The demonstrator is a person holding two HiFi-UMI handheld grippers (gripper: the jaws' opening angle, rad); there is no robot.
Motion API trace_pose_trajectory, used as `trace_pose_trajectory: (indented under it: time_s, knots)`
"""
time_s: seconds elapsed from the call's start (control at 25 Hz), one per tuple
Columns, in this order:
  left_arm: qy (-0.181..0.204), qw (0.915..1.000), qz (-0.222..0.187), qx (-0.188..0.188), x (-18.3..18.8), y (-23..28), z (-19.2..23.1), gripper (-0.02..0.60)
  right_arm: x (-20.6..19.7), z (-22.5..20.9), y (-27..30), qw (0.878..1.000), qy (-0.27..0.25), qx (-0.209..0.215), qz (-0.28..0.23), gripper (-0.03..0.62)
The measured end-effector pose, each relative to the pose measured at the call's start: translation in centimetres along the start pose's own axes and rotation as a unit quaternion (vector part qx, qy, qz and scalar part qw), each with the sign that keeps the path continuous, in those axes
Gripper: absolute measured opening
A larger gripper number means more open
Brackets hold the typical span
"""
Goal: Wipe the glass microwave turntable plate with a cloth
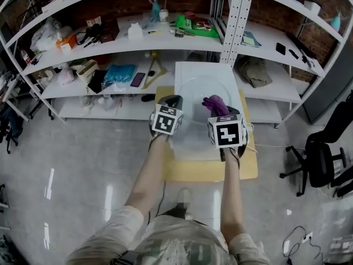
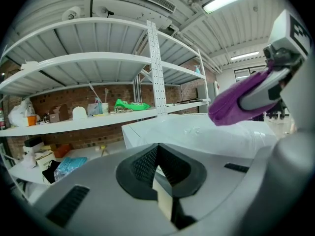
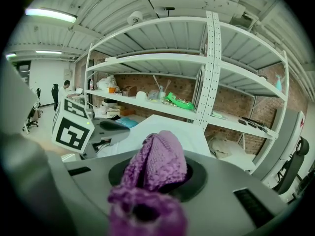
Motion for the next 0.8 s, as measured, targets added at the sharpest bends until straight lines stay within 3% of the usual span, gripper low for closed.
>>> trace_pose_trajectory:
  time_s: [0.2,0.44,0.8]
  knots:
    - [-0.005,1.0000,-0.006,0.005,-0.3,-0.1,0.1,0.000,4.1,-2.2,2.9,1.000,-0.010,-0.004,-0.013,0.054]
    - [-0.013,0.9998,-0.009,0.011,-0.5,-0.4,0.2,0.000,7.1,-4.9,8.2,0.999,-0.028,-0.018,0.011,0.054]
    - [-0.009,0.9998,-0.011,0.014,-0.1,-0.3,0.5,0.000,6.7,-5.9,11.6,0.998,-0.034,-0.027,0.042,0.054]
Point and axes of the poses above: the fingertips, and each gripper's own axes: y forward along the fingers, z to its left, x out of its top, the point moved 2 cm from there along -y, backward along the fingers, and after that the axes turned 12 degrees about z, right-handed, at the moved point
